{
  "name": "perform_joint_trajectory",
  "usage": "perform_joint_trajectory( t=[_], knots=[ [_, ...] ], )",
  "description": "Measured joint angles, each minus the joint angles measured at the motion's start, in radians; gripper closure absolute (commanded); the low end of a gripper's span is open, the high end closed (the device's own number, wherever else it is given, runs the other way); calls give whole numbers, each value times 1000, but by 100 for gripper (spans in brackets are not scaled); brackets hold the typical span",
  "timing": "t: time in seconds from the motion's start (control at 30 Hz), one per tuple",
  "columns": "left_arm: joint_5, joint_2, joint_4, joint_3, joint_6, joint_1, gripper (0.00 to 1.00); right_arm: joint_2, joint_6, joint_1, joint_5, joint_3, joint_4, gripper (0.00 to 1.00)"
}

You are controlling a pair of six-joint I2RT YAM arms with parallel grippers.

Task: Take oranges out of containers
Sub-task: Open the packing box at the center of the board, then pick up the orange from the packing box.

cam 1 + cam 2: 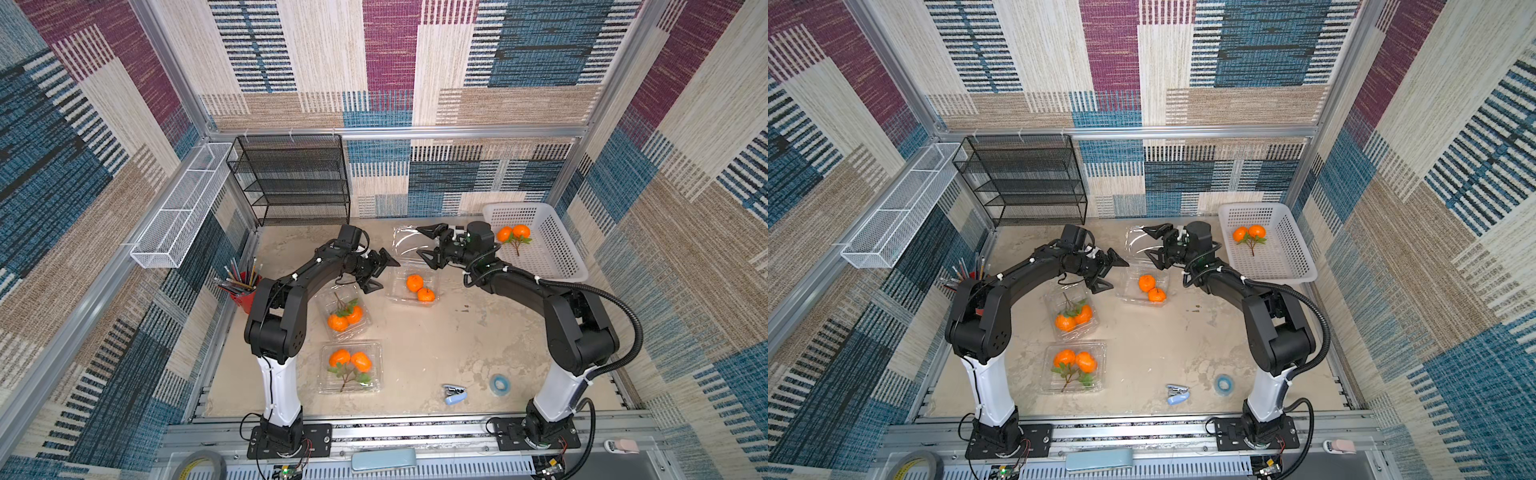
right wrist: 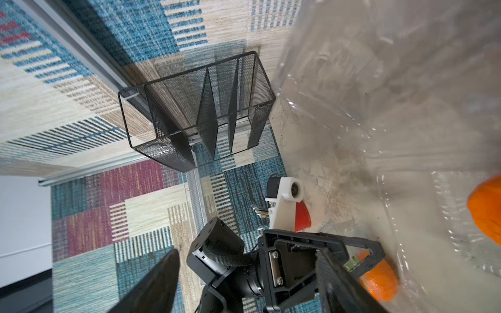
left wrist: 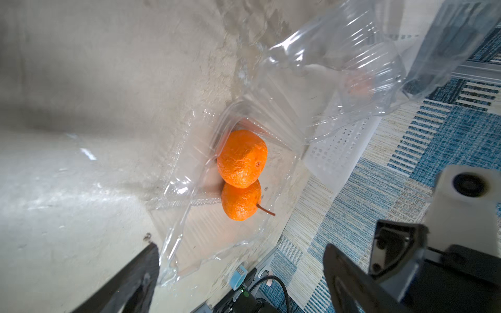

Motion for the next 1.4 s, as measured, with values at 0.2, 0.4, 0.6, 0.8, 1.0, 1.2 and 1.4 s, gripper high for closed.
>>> perform_joint_trajectory(
  t=[0.2,0.4,0.6,0.8,1.0,1.2,1.4],
  knots=[
    [-48,-33,-79,60,75,0,0,42,-380,2,67,219,-391,31],
    [-31,-38,-90,61,118,-20,1,124,-650,43,209,245,-707,39],
    [34,-59,-20,6,120,-66,1,162,-781,75,322,282,-839,49],
    [57,-63,21,-23,114,-71,1,205,-858,121,426,341,-938,55],
    [61,-65,42,-28,109,-72,1,212,-891,151,485,346,-995,60],
    [68,-63,61,-47,87,-72,1,213,-903,168,527,343,-1033,65],
    [68,-64,79,-72,69,-72,1,211,-911,176,541,316,-1039,74]
  ],
)
